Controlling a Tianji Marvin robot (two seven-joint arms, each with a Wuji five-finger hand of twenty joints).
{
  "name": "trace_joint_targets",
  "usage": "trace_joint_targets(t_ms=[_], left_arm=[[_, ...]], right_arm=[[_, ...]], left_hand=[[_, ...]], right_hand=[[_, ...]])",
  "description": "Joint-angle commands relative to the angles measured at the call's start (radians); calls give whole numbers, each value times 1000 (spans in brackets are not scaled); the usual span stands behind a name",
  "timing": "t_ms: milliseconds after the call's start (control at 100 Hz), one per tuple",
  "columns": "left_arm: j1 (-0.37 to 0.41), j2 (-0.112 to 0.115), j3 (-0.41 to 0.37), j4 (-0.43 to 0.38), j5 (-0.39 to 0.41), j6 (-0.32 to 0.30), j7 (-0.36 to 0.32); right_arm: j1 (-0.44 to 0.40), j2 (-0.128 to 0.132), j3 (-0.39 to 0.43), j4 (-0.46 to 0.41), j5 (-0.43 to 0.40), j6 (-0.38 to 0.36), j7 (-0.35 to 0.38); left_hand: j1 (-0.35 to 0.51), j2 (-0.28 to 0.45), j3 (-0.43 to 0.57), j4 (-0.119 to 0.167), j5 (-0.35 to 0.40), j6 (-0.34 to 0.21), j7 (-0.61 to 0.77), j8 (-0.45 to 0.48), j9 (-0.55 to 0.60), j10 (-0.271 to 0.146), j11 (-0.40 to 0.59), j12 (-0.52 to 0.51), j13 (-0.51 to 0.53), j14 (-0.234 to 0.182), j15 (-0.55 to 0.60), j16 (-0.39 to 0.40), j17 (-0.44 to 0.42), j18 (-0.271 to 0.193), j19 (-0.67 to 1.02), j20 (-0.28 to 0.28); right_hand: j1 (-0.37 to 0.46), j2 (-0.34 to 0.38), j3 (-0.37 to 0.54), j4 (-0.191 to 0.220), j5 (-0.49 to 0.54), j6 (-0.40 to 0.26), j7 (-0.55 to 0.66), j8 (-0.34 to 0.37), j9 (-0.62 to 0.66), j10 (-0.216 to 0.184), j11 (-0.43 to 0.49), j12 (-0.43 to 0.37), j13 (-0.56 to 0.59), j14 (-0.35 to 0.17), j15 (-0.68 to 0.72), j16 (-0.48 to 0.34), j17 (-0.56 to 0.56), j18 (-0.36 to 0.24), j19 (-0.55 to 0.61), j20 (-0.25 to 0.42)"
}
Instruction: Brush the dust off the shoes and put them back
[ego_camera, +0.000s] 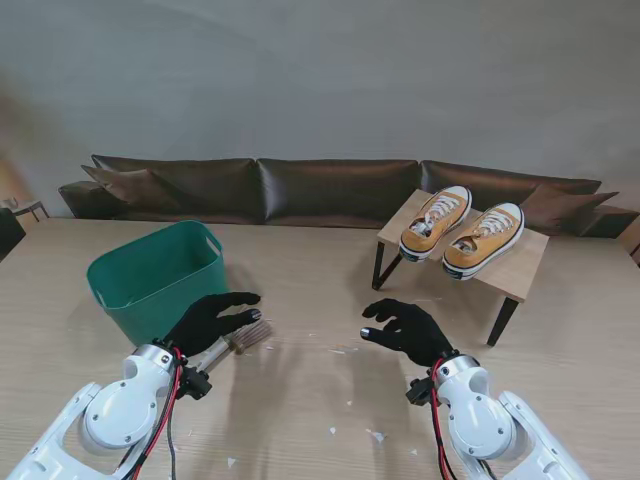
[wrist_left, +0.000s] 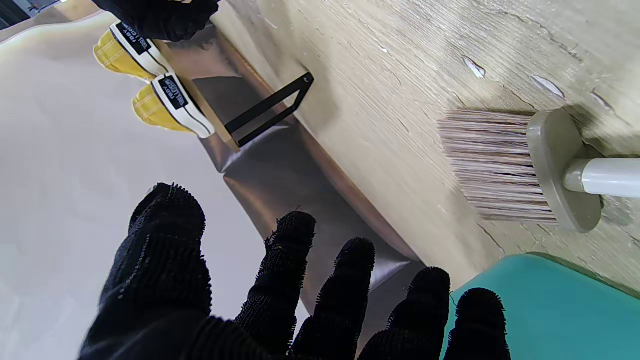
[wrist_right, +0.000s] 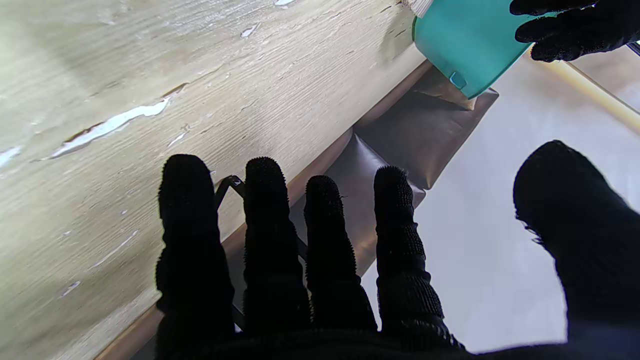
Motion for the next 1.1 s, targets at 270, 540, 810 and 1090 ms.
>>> trace_joint_targets(t_ms=[270,540,810,1090], left_arm=[[-2,-2,3,-4,-3,10,-24],[-4,-2,1,0,-7,4,-27],[-6,-2,4,-3,-8,13,-30],[-11,-2,8,0,-10,16,-32]], right_arm=[[-63,5,16,-132,-54,37,18],[-68,26,41,-311,-179,166,92],[-18,48,80,-448,-302,299,205],[65,71,108,-530,-514,393,348]], left_hand=[[26,19,-19,27,-13,-3,-9,-7,-11,-13,-6,-3,-27,-10,-16,-13,-18,-29,-19,-6],[28,18,-17,27,-10,1,-8,-6,-8,-10,-6,-3,-26,-11,-15,-13,-18,-31,-19,-6],[28,20,-17,27,-7,3,-7,-6,-6,-8,-5,-2,-25,-12,-15,-13,-20,-32,-19,-6],[28,22,-17,27,-6,6,-7,-5,-4,-8,-4,-2,-24,-11,-15,-13,-20,-33,-18,-5]], right_hand=[[-37,22,-74,14,-166,-103,-58,-54,-4,-47,49,26,106,45,145,76,-142,42,238,171],[-40,33,-130,27,-153,-105,-66,-42,61,-53,87,63,218,46,251,112,-29,32,392,211],[-41,30,-173,39,-88,-95,-42,-8,146,-58,161,129,346,23,367,149,93,18,513,202],[-31,-54,-152,43,11,-104,37,74,138,-102,308,309,372,-71,615,251,103,-41,576,194]])
